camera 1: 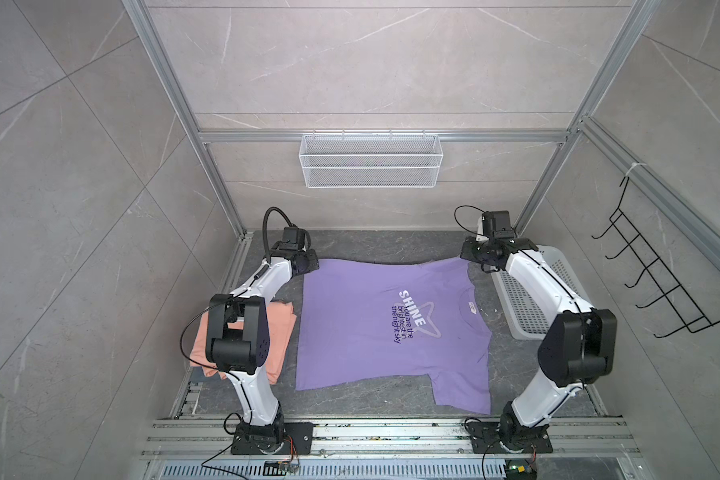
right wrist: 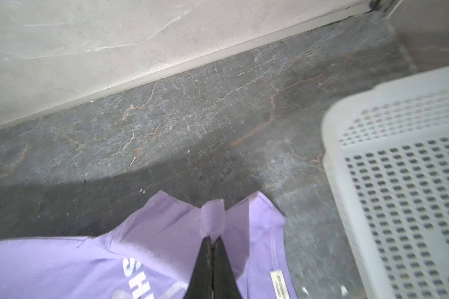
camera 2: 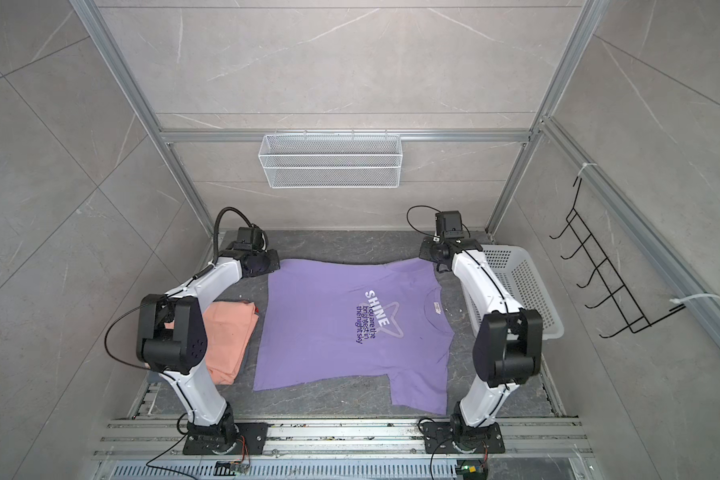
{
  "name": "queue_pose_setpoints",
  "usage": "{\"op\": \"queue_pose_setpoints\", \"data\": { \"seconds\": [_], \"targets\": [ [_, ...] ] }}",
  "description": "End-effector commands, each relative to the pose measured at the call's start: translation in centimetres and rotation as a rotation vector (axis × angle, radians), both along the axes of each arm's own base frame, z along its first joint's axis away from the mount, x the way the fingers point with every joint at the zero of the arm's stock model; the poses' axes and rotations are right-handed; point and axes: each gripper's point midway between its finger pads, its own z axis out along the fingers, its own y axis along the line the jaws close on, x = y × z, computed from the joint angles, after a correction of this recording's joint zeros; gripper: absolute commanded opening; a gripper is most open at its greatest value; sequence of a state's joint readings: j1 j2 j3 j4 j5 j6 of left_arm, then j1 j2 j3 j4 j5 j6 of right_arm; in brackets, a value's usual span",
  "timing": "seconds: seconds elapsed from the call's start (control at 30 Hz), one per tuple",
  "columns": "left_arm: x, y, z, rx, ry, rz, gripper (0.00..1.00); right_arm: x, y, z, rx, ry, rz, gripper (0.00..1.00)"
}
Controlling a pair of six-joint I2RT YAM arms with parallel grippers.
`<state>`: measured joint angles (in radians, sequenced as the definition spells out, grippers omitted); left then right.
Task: Fold and stack the t-shirts
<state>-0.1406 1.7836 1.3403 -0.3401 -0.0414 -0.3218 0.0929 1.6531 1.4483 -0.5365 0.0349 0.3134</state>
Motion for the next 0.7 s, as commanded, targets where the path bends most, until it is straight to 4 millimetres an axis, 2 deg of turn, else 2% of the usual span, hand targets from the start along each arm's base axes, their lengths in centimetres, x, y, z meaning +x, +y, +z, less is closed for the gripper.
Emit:
{"op": "queue_pose_setpoints", "data": {
  "seconds": [0.0, 0.1, 0.13, 0.17, 0.2, 0.23, 0.3, 0.37, 0.47, 0.67],
  "targets": [
    [-1.6, 0.0, 2.7, -0.023, -0.083, -0.008, 0.00, -3.7, -0.8, 0.2, -0.022, 0.002, -0.024, 0.00],
    [-4.6, 0.7, 1.7, -0.034, -0.050, 0.038, 0.00, -8.0, -0.5, -1.9, 0.024, 0.059, -0.038, 0.02],
    [-6.0, 1.0, 1.2, -0.044, -0.034, 0.064, 0.03, -9.8, -0.6, -2.6, 0.027, 0.081, -0.053, 0.19],
    [-7.3, 1.3, 0.8, -0.055, -0.024, 0.089, 0.15, -11.5, -0.8, -3.0, 0.022, 0.090, -0.071, 0.36],
    [-8.4, 1.6, 0.6, -0.054, -0.022, 0.114, 0.27, -12.8, -1.2, -2.8, 0.009, 0.078, -0.095, 0.41],
    [-9.6, 2.4, 0.6, -0.042, -0.027, 0.155, 0.47, -14.2, -1.9, -2.2, 0.003, 0.057, -0.129, 0.47],
    [-11.0, 3.3, 1.4, -0.038, -0.063, 0.199, 0.54, -15.4, -2.7, -0.3, -0.004, -0.014, -0.167, 0.59],
    [-11.6, 3.8, 2.6, -0.034, -0.098, 0.222, 0.56, -15.5, -2.8, 0.8, 0.000, -0.036, -0.168, 0.60],
    [-11.5, 3.5, 3.6, -0.042, -0.095, 0.207, 0.56, -14.8, -2.2, 0.4, -0.003, 0.019, -0.143, 0.60],
    [-11.5, 2.1, 2.1, -0.121, -0.043, 0.192, 0.56, -10.9, 1.4, -2.2, 0.104, 0.007, -0.071, 0.58]
  ]
}}
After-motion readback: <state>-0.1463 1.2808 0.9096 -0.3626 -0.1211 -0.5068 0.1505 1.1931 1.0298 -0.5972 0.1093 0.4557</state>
